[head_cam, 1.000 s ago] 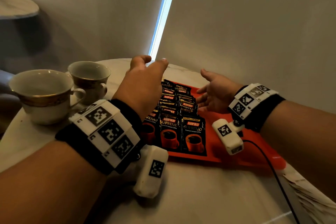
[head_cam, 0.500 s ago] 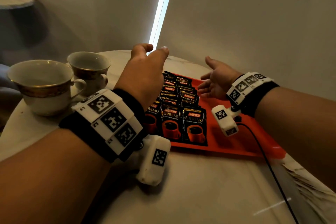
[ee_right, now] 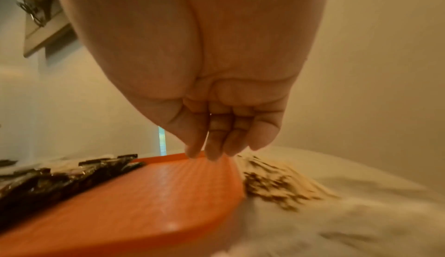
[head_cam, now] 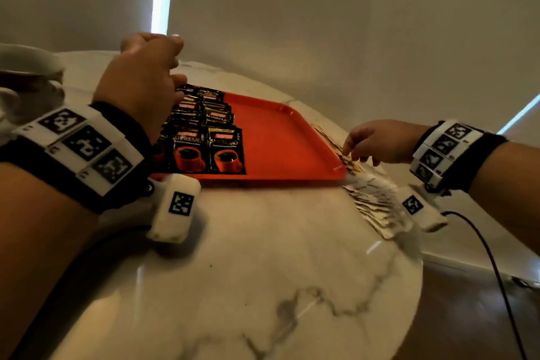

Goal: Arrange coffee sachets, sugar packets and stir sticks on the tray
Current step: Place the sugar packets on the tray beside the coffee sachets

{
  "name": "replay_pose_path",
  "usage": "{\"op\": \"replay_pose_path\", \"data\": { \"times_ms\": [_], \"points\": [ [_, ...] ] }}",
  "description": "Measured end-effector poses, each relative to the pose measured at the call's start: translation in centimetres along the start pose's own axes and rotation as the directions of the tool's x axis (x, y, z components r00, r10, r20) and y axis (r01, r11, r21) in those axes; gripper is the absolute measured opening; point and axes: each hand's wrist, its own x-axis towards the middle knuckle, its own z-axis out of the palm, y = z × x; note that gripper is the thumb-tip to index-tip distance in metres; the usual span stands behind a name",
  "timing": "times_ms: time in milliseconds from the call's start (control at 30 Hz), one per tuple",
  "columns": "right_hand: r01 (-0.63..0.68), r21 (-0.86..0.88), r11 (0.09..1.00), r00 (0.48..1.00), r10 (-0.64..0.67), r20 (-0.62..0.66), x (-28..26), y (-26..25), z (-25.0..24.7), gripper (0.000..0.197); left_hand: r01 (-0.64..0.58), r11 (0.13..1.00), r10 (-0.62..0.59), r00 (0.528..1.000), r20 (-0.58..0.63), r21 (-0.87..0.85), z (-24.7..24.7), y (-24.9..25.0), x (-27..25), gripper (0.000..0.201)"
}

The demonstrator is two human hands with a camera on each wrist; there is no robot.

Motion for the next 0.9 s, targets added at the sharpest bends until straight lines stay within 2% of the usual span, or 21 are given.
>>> {"op": "replay_pose_path", "data": {
  "times_ms": [33, 67, 133, 200, 267, 300, 367, 433, 533, 667, 833, 900],
  "points": [
    [-0.004, -0.056, 0.998, 1.0, 0.004, 0.006, -0.9, 0.8, 0.2, 0.023, 0.001, 1.0, 0.0, 0.999, 0.033, -0.023, 0.0, 0.1, -0.1, 0.049],
    [-0.002, -0.106, 0.994, 1.0, 0.004, 0.013, -1.9, 1.4, 0.3, 0.025, -0.039, 0.999, 0.037, 0.998, 0.045, 0.033, 0.3, -0.2, -0.1, 0.047],
    [0.014, -0.188, 0.982, 0.999, -0.006, 0.039, -3.8, 2.6, 0.7, 0.034, -0.04, 0.999, 0.041, 0.998, 0.049, -0.028, 0.6, -0.6, -0.6, 0.041],
    [0.031, -0.287, 0.958, 0.997, -0.009, 0.078, -5.3, 3.3, 1.4, 0.051, 0.0, 0.994, 0.011, 0.995, 0.103, -0.111, 1.1, -0.7, -0.8, 0.049],
    [0.05, -0.369, 0.928, 0.994, -0.009, 0.113, -6.3, 4.1, 2.3, 0.072, 0.064, 0.981, -0.046, 0.994, 0.101, -0.182, 1.3, -0.5, -1.2, 0.065],
    [0.056, -0.396, 0.916, 0.991, -0.003, 0.134, -6.6, 4.3, 2.7, 0.083, 0.09, 0.974, -0.07, 0.992, 0.101, -0.208, 1.4, -0.5, -1.4, 0.065],
    [0.065, -0.445, 0.893, 0.983, 0.018, 0.18, -7.3, 4.5, 3.1, 0.101, 0.097, 0.969, -0.073, 0.991, 0.111, -0.228, 1.7, -0.8, -1.2, 0.049],
    [0.086, -0.497, 0.863, 0.98, 0.018, 0.201, -7.6, 4.5, 3.5, 0.108, 0.092, 0.967, -0.071, 0.993, 0.097, -0.236, 2.0, -1.1, -1.0, 0.036],
    [0.139, -0.573, 0.808, 0.982, -0.039, 0.183, -7.1, 4.5, 4.0, 0.106, 0.14, 0.956, -0.12, 0.988, 0.094, -0.257, 2.0, -1.4, -0.7, 0.039],
    [0.201, -0.648, 0.734, 0.979, -0.136, 0.15, -6.5, 4.8, 4.6, 0.092, 0.154, 0.961, -0.138, 0.987, 0.084, -0.232, 2.1, -1.6, -0.4, 0.042],
    [0.222, -0.645, 0.732, 0.975, -0.177, 0.135, -6.5, 4.3, 4.7, 0.069, 0.16, 0.965, -0.145, 0.986, 0.084, -0.207, 2.1, -1.9, -0.2, 0.041],
    [0.231, -0.638, 0.734, 0.973, -0.175, 0.151, -6.5, 4.5, 4.7, 0.07, 0.167, 0.966, -0.151, 0.984, 0.095, -0.197, 2.1, -1.9, -0.2, 0.04]
  ]
}}
